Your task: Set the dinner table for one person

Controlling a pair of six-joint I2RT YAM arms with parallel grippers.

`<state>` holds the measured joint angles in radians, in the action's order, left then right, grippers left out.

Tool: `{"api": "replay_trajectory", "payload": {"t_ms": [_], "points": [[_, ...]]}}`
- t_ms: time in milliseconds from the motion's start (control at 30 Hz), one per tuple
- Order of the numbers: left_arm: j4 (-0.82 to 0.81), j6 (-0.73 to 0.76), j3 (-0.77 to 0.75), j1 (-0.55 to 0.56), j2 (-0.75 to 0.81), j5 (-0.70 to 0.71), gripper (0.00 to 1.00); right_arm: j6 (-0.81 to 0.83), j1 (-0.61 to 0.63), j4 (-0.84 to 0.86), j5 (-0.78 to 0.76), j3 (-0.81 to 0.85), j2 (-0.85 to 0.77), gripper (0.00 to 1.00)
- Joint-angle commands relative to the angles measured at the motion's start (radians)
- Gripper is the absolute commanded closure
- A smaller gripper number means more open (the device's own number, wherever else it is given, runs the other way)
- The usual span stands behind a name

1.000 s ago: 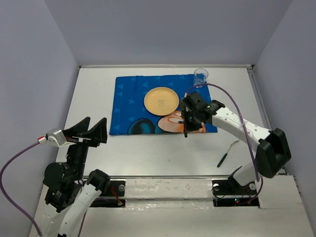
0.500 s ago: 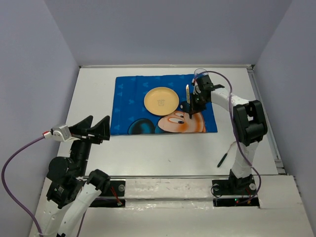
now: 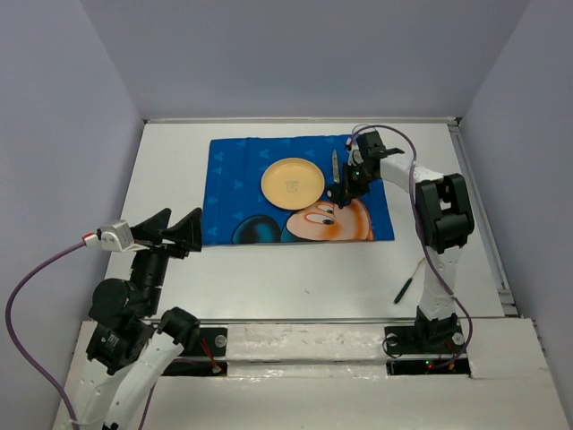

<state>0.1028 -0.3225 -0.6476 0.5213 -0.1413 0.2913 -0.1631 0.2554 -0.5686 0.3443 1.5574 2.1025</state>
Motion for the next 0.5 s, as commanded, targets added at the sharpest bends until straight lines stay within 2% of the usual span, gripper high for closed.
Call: {"api": "replay_trajectory", "payload": {"t_ms": [0,233,367,400,467], "points": [[-0.038,0.013,-0.006,-0.009,-0.021,-0.001,0.01,0.0,-0.011,-0.002,0.001,0.035,-0.019,1.0],[-0.041,0.013,-0.006,-0.012,-0.023,-0.011,0.01,-0.012,-0.011,-0.08,-0.045,0.07,0.017,1.0],[-0.045,0.013,-0.006,-0.012,-0.021,-0.018,0.01,-0.03,-0.011,-0.085,-0.071,0.066,0.022,0.94],[-0.045,0.013,-0.006,-0.012,-0.02,-0.017,0.01,-0.038,-0.011,-0.085,-0.073,0.066,0.022,0.87],[-0.045,0.013,-0.006,-0.014,-0.02,-0.017,0.01,-0.038,-0.011,-0.086,-0.08,0.069,0.022,0.83]]}}
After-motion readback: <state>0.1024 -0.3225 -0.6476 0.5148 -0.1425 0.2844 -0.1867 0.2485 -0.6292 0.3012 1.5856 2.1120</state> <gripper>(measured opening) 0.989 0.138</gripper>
